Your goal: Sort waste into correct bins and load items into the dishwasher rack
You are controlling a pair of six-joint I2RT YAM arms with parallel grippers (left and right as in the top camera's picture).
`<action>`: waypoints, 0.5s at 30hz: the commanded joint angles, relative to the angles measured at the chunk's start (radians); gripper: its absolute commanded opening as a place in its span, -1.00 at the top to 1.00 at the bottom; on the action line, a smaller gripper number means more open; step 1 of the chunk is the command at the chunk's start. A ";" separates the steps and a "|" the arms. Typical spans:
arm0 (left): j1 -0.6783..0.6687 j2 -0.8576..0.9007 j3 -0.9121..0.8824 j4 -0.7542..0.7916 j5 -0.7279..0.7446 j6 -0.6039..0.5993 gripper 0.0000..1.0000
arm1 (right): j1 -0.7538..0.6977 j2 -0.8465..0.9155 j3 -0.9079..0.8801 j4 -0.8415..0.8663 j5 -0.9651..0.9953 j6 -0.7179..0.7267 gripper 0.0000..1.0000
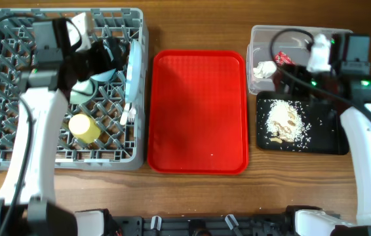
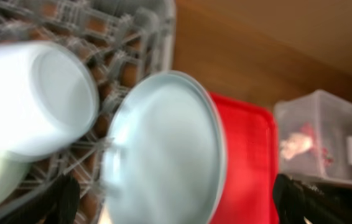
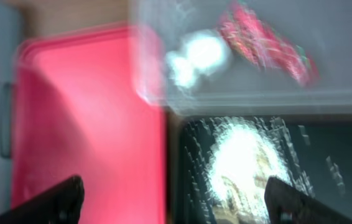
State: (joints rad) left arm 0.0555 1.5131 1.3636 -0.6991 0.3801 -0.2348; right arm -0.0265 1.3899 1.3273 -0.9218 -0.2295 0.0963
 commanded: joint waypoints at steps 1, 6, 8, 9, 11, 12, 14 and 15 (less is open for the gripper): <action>0.008 -0.059 -0.002 -0.271 -0.371 -0.063 -1.00 | 0.101 -0.004 0.015 0.130 -0.033 -0.063 -0.96; 0.007 -0.071 -0.006 -0.531 -0.370 -0.056 -1.00 | 0.092 0.010 0.015 -0.028 0.095 0.034 -0.99; 0.007 -0.127 -0.042 -0.531 -0.356 -0.031 -1.00 | 0.085 -0.025 -0.006 -0.045 0.099 0.033 -1.00; 0.007 -0.185 -0.077 -0.509 -0.337 -0.024 -1.00 | 0.084 -0.063 -0.036 -0.035 0.098 0.024 -0.99; 0.007 -0.367 -0.190 -0.430 -0.314 -0.003 -1.00 | 0.084 -0.169 -0.132 0.021 0.098 0.007 -0.99; 0.007 -0.473 -0.254 -0.385 -0.296 0.036 -1.00 | 0.084 -0.235 -0.185 0.051 0.098 0.008 -1.00; 0.008 -0.750 -0.406 -0.283 -0.265 0.061 -1.00 | 0.084 -0.446 -0.299 0.079 0.099 0.021 -1.00; 0.008 -0.842 -0.446 -0.265 -0.266 0.048 -1.00 | 0.084 -0.517 -0.322 0.072 0.113 0.042 -1.00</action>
State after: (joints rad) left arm 0.0586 0.8886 1.0229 -0.9943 0.0788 -0.2195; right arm 0.0601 1.0355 1.0653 -0.8486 -0.1474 0.1081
